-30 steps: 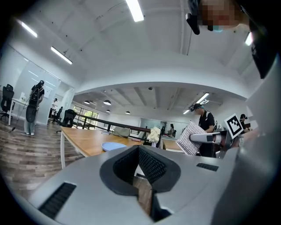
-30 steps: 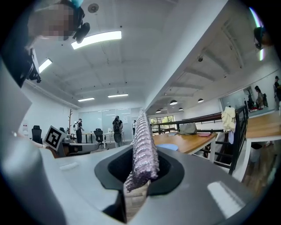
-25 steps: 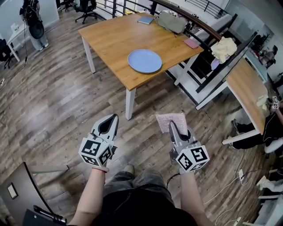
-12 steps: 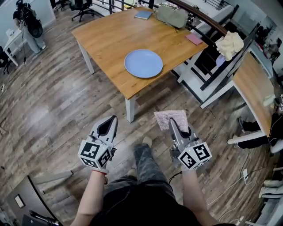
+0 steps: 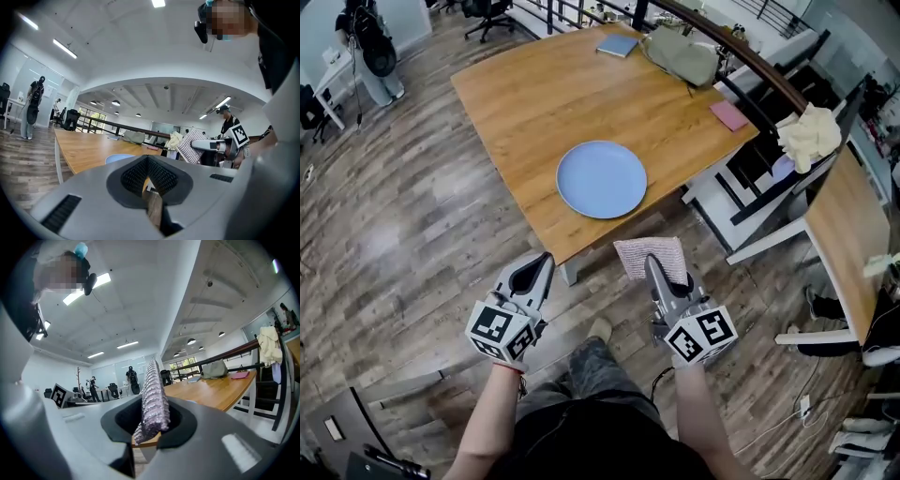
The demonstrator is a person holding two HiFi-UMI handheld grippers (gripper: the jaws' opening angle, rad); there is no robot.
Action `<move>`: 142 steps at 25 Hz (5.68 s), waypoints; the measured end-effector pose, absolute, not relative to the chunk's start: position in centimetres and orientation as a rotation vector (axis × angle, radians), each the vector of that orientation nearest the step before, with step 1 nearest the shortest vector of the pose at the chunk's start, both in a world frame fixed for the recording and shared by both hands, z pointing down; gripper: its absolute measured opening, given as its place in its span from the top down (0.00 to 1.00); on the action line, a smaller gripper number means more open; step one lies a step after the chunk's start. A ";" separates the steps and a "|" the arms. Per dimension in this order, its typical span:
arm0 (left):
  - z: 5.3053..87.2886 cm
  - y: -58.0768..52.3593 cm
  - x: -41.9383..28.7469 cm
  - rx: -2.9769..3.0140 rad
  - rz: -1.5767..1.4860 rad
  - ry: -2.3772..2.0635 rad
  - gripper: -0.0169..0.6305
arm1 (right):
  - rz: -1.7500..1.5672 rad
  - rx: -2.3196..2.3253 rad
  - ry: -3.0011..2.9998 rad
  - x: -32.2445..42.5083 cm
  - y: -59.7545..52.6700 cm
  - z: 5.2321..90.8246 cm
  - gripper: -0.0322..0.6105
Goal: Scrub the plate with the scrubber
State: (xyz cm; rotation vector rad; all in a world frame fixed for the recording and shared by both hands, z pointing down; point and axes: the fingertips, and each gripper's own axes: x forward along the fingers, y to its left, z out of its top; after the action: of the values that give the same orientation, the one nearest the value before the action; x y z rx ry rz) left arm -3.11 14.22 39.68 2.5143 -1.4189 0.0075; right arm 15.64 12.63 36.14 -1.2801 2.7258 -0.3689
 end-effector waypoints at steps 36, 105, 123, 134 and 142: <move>46.0 -7.4 -3.9 2.474 0.270 -1.130 0.98 | -0.652 -1.465 2.943 9.6 -7.7 44.7 0.84; 54.8 -10.6 -6.1 2.236 0.615 -0.855 0.83 | -0.115 -2.186 3.533 10.2 -19.4 55.9 0.86; 54.8 -10.5 -6.0 2.219 0.634 -0.903 0.83 | -0.500 -2.321 3.483 14.0 -12.8 56.1 0.86; 54.6 -10.5 -5.9 2.209 0.629 -0.930 0.83 | -0.912 -2.031 3.542 12.0 -9.3 56.0 0.86; 54.7 -10.4 -6.0 2.201 0.617 -0.947 0.84 | -1.006 -1.796 3.617 8.7 -7.6 56.2 0.86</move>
State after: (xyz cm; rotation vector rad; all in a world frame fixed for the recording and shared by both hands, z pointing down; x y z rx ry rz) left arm -5.96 -10.42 54.68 2.2013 -0.9473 0.6166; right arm 8.73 -7.57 56.18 -1.7959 3.6165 -1.0063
